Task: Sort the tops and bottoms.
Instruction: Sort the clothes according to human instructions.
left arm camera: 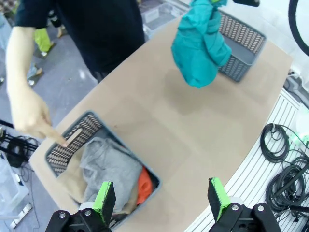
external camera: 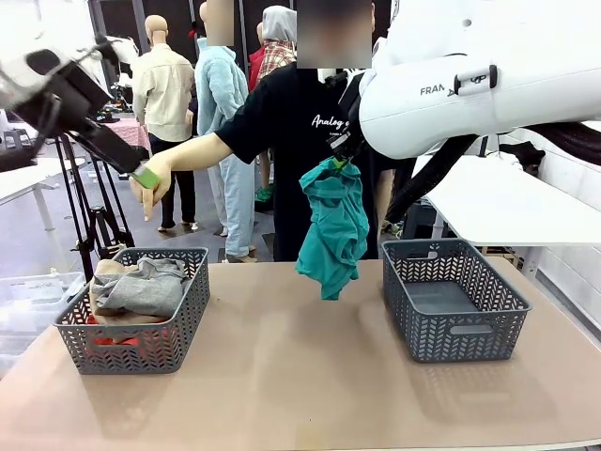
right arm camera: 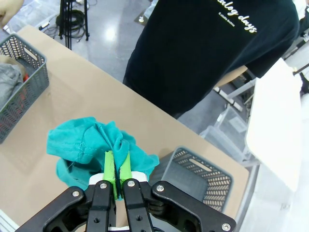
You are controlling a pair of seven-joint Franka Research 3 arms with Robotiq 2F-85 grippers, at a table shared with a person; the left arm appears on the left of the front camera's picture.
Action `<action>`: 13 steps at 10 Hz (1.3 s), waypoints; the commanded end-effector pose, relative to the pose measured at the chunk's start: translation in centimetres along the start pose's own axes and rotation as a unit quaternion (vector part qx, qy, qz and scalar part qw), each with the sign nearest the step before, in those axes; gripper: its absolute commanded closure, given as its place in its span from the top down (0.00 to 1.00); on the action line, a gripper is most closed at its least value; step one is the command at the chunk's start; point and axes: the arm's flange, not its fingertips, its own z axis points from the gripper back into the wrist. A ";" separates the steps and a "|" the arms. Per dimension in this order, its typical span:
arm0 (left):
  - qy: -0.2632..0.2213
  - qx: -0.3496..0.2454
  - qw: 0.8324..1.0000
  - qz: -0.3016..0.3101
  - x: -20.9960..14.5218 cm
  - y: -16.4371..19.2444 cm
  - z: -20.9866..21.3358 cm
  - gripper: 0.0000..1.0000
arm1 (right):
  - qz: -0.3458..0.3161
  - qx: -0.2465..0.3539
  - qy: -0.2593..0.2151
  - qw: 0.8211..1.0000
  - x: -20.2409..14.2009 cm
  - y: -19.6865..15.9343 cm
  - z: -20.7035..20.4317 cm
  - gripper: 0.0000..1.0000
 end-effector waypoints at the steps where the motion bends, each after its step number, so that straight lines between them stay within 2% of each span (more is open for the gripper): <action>1: 0.001 0.018 1.000 -0.011 -1.2 1.1 1.4 1.00 | -0.003 -0.005 0.004 1.000 0.2 0.0 0.3 0.00; 5: -0.016 0.054 0.998 0.034 -5.6 4.3 3.1 1.00 | -0.003 -0.005 0.004 1.000 0.2 0.0 0.3 0.00; 8: -0.045 0.097 0.990 0.089 -10.0 5.8 6.2 1.00 | 0.000 0.000 0.000 1.000 0.0 0.0 0.0 0.00; 10: -0.070 0.121 0.984 0.110 -10.6 5.5 7.6 1.00 | 0.039 0.011 -0.053 0.998 4.6 1.8 -0.9 0.00; 11: -0.046 0.083 0.991 0.090 -9.7 6.3 7.1 1.00 | 0.057 0.025 -0.091 0.994 6.8 2.8 -0.7 0.00; 13: -0.046 0.083 0.991 0.090 -9.7 6.3 7.1 1.00 | 0.092 0.046 -0.169 0.980 11.2 4.9 -0.2 0.00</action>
